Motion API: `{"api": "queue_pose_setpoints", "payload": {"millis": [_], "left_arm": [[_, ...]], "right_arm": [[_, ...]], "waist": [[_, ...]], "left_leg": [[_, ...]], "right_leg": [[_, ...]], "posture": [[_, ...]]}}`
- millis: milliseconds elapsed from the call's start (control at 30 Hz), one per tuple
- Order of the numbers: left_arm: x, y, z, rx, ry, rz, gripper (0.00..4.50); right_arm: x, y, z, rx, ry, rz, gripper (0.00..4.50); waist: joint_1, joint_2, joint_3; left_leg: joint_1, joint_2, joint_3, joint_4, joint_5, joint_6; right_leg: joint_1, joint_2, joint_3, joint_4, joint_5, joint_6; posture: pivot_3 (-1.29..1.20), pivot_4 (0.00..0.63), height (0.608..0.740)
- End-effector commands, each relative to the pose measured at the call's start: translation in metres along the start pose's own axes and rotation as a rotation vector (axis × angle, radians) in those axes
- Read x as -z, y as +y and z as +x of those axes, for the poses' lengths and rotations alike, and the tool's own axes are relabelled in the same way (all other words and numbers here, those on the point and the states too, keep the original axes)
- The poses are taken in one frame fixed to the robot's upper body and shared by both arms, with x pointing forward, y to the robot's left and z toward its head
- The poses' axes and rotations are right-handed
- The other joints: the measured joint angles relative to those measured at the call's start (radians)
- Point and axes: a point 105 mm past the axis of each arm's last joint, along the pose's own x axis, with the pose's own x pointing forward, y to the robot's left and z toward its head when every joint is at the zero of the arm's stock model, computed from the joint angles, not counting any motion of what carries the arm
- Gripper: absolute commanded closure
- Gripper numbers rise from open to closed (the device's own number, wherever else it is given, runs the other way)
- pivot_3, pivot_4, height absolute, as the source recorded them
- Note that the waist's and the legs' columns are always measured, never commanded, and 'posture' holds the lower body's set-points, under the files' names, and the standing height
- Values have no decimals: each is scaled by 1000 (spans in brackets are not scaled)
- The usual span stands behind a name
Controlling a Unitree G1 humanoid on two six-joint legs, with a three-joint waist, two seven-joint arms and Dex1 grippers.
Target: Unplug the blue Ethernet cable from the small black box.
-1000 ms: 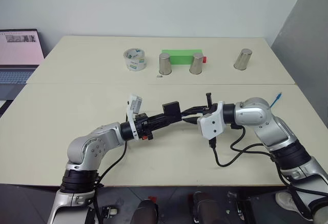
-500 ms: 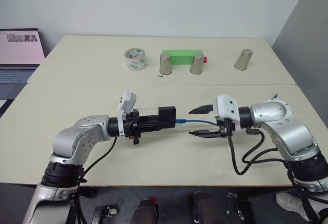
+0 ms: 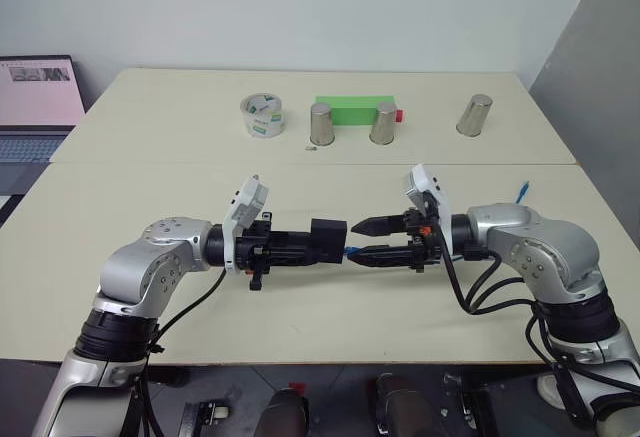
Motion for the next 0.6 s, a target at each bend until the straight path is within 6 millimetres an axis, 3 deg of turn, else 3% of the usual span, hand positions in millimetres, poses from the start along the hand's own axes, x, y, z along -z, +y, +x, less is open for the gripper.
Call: {"api": "queue_pose_setpoints", "payload": {"millis": [33,500,600], "left_arm": [[-7,-3,0,12,-13,44,3728],[-8,-3,2,8,-15,46,3728],[-8,-3,3,9,-16,47,3728]], "right_arm": [[-7,8,3,-30,-9,-28,1375],[-1,7,10,-22,23,-35,1375],[0,5,10,-14,28,-37,1809]], "waist": [[-1,0,0],[-3,0,0],[-3,0,0]], "left_leg": [[0,0,0,0,0,0],[0,0,0,0,0,0],[-1,0,0,0,0,0]], "right_leg": [[0,0,0,0,0,0],[-1,0,0,0,0,0],[-1,0,0,0,0,0]], "posture": [[0,150,740],[0,150,740],[0,150,740]]}}
